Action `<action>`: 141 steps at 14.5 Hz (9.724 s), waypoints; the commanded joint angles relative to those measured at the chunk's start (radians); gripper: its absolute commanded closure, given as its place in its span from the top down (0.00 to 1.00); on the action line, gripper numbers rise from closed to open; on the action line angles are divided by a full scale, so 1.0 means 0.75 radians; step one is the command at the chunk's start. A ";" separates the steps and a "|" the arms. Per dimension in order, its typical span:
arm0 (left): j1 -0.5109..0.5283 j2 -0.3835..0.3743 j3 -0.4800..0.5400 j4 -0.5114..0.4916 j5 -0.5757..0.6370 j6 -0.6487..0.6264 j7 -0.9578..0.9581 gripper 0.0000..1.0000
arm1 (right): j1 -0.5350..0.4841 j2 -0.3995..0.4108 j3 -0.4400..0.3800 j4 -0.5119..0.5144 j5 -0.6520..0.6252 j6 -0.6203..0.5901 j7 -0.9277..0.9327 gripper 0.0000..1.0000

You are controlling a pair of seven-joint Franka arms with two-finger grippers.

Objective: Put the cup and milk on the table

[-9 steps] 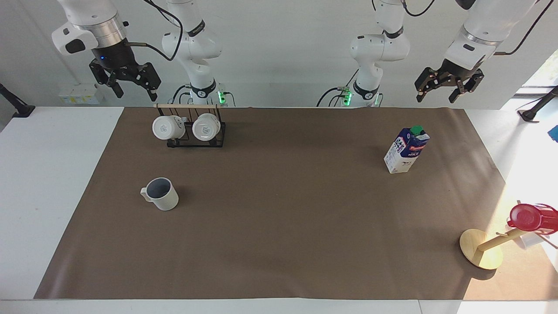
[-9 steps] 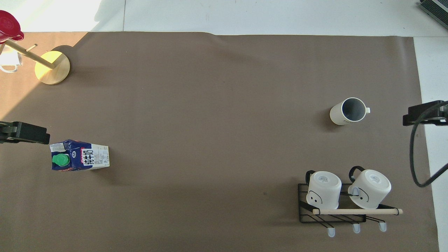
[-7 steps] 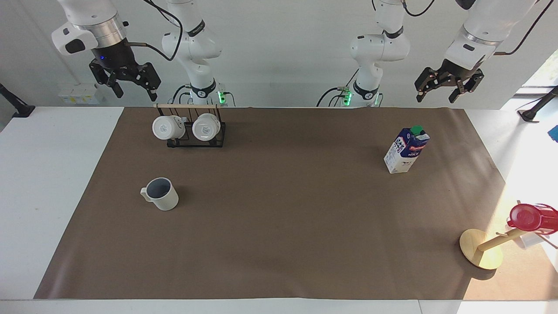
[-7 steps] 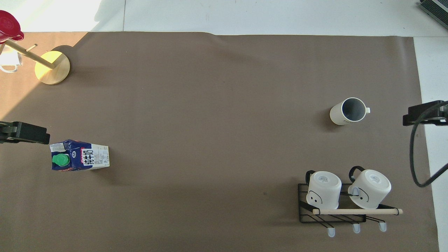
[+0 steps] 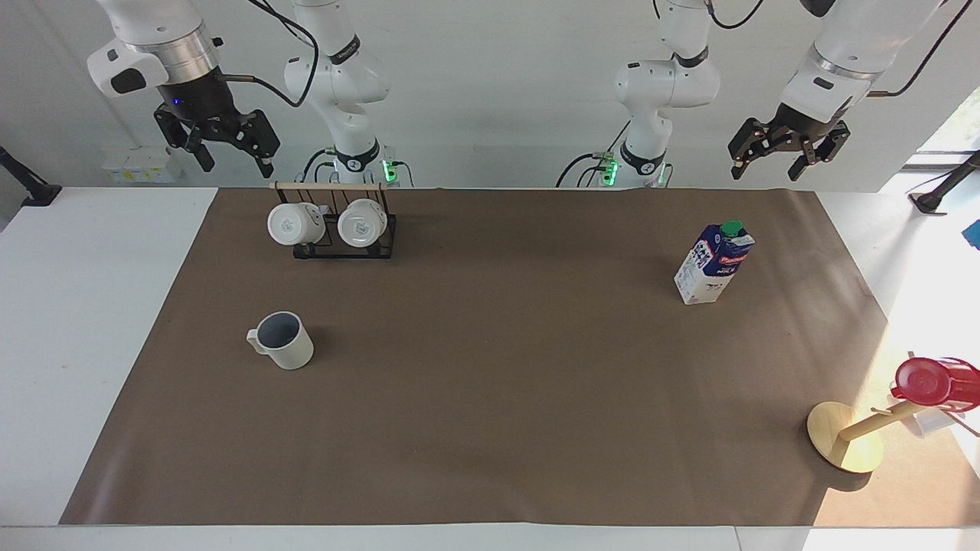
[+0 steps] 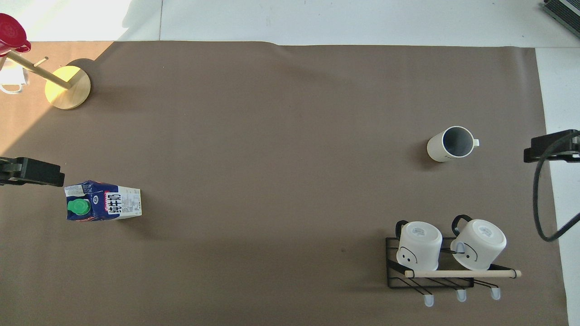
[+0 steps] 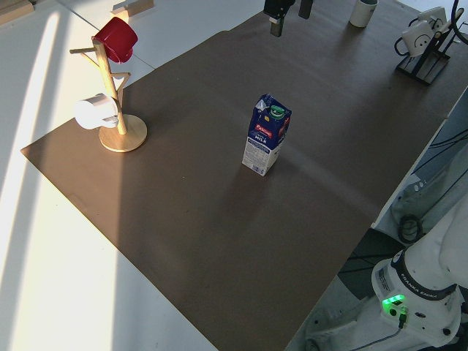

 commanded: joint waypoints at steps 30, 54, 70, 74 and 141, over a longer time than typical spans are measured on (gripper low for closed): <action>0.028 -0.005 -0.007 0.002 0.010 -0.013 -0.004 1.00 | -0.008 -0.017 0.009 -0.042 0.003 0.074 -0.018 1.00; 0.030 -0.007 -0.005 0.002 0.010 -0.017 -0.004 1.00 | -0.014 -0.021 0.011 -0.057 0.003 0.144 0.012 1.00; 0.026 -0.007 -0.007 -0.002 0.010 -0.005 -0.010 1.00 | -0.004 0.238 0.011 -0.229 0.011 0.569 0.045 1.00; 0.028 -0.005 -0.007 0.000 0.010 -0.005 0.000 1.00 | -0.002 0.322 0.011 -0.336 0.011 0.777 0.004 1.00; 0.099 -0.269 -0.005 -0.941 0.010 0.779 0.106 0.54 | 0.894 0.664 0.051 -0.233 -0.087 0.848 0.955 0.64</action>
